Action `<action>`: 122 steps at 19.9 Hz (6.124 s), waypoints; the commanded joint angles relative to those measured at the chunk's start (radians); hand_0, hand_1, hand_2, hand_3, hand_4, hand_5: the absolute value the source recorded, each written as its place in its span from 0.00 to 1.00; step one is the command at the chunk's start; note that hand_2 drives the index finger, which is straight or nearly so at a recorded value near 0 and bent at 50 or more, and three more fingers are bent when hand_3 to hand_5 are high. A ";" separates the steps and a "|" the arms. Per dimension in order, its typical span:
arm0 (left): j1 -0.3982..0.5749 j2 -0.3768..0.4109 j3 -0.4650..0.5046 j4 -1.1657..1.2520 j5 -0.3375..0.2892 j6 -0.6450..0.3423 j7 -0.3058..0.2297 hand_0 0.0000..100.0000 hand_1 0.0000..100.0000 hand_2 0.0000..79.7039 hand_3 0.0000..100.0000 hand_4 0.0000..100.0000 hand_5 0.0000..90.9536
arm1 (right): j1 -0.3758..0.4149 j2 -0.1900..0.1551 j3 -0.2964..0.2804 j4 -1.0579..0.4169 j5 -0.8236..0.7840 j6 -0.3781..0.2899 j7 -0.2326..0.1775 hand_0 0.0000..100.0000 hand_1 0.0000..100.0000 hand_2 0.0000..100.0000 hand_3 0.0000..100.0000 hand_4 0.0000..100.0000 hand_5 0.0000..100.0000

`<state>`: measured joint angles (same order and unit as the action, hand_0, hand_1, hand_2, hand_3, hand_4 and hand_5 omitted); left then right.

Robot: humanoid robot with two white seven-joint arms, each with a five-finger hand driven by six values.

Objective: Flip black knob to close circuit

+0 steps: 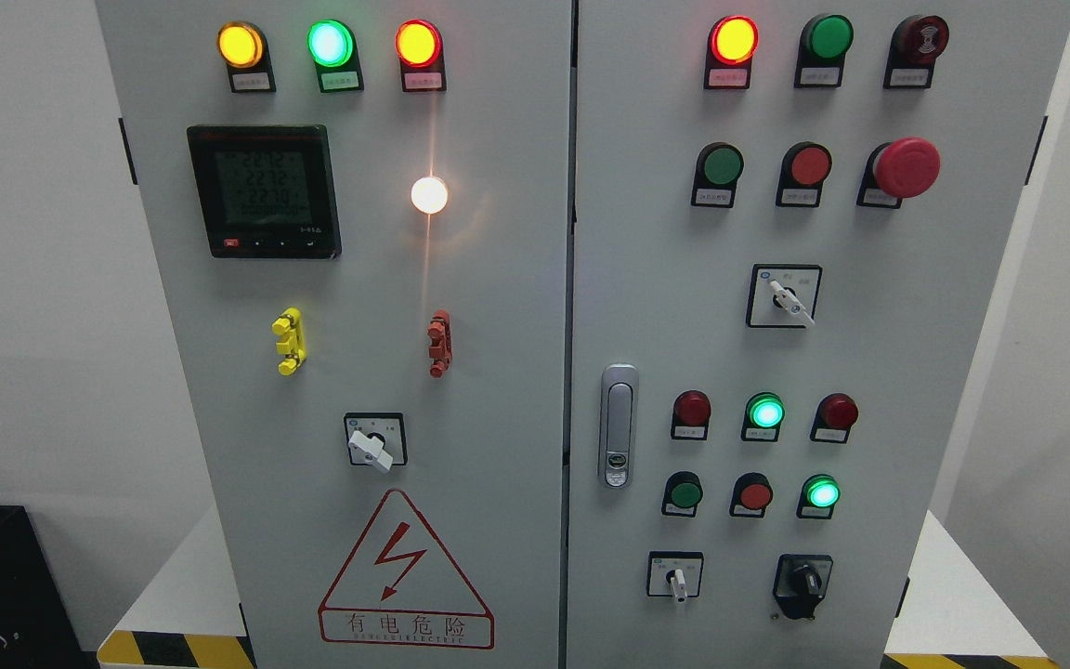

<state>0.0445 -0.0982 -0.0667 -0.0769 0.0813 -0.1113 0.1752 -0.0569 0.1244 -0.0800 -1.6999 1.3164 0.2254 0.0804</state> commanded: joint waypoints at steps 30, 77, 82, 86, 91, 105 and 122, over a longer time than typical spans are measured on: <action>0.000 0.000 0.001 0.000 0.000 -0.001 0.001 0.12 0.56 0.00 0.00 0.00 0.00 | -0.149 -0.008 -0.075 -0.015 0.043 0.015 0.093 0.00 0.00 0.98 1.00 1.00 1.00; 0.000 0.000 0.001 0.000 0.000 -0.001 0.000 0.12 0.56 0.00 0.00 0.00 0.00 | -0.170 -0.020 -0.145 0.017 0.081 0.003 0.084 0.00 0.00 0.97 1.00 1.00 0.99; 0.000 0.000 0.001 -0.001 0.000 -0.001 0.000 0.12 0.56 0.00 0.00 0.00 0.00 | -0.170 -0.020 -0.145 0.014 0.080 0.003 0.084 0.00 0.00 0.97 1.00 1.00 0.99; 0.000 0.000 0.001 0.000 0.000 -0.001 0.001 0.12 0.56 0.00 0.00 0.00 0.00 | -0.172 -0.019 -0.145 0.009 0.076 0.003 0.084 0.00 0.00 0.97 1.00 1.00 0.99; 0.000 0.000 0.001 0.000 0.000 -0.001 0.001 0.12 0.56 0.00 0.00 0.00 0.00 | -0.172 -0.015 -0.150 -0.001 0.069 0.003 0.082 0.00 0.00 0.97 1.00 1.00 0.98; 0.000 0.000 -0.001 0.000 0.000 -0.001 0.001 0.12 0.56 0.00 0.00 0.00 0.00 | -0.176 -0.014 -0.152 -0.012 0.067 0.000 0.081 0.00 0.00 0.97 1.00 1.00 0.98; 0.000 0.000 0.001 0.000 0.000 -0.001 0.000 0.12 0.56 0.00 0.00 0.00 0.00 | -0.153 0.011 -0.145 -0.044 0.066 -0.032 0.078 0.00 0.00 0.96 1.00 1.00 0.99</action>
<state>0.0445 -0.0982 -0.0668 -0.0768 0.0813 -0.1112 0.1759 -0.2226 0.1211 -0.2296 -1.7247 1.3825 0.2101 0.1691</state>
